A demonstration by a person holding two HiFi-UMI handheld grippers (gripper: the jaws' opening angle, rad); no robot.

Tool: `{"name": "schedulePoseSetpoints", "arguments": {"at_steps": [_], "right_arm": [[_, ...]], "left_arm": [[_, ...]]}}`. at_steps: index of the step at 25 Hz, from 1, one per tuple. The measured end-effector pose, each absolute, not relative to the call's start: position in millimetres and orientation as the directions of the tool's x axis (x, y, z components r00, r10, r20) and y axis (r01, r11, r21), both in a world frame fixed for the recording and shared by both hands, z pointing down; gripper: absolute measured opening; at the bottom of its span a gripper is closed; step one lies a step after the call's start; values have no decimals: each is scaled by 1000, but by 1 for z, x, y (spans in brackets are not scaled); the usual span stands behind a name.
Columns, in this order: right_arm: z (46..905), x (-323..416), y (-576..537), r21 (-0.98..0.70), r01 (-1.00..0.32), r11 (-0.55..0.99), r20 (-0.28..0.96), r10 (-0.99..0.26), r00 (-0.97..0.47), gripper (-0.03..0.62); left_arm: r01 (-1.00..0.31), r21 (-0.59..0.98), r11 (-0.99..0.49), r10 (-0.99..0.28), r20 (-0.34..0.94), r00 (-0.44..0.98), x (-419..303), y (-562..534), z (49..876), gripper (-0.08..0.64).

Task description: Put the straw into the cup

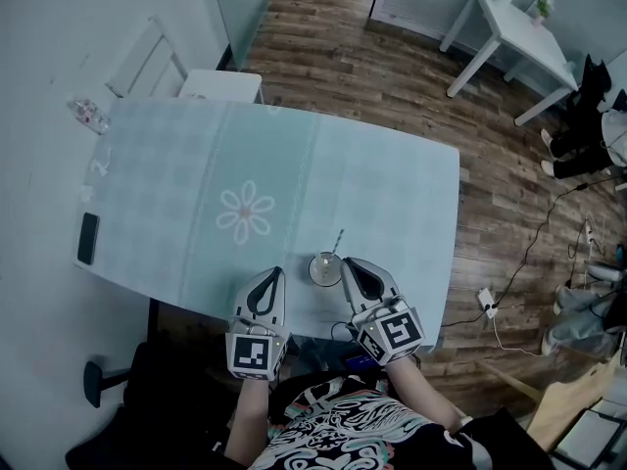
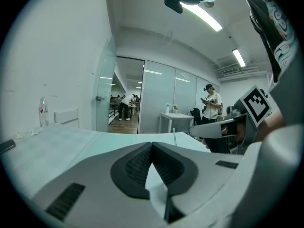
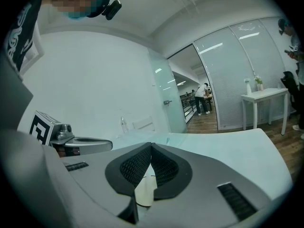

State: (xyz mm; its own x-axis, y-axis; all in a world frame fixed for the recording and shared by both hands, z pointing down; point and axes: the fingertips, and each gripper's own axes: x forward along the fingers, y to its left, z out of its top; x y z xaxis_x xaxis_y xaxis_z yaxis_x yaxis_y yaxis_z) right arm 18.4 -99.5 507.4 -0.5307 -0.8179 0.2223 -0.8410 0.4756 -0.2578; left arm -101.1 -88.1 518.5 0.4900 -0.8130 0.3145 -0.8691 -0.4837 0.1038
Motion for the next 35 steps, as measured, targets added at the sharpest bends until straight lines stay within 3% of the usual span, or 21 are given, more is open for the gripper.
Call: {"name": "schedulePoseSetpoints", "arguments": {"at_steps": [35], "right_arm": [[450,29,2,-178,-890,421,102,-891,-442,8]], "left_arm": [[-847,38,-530,-830,185,527,-104,-7,447,12]]}}
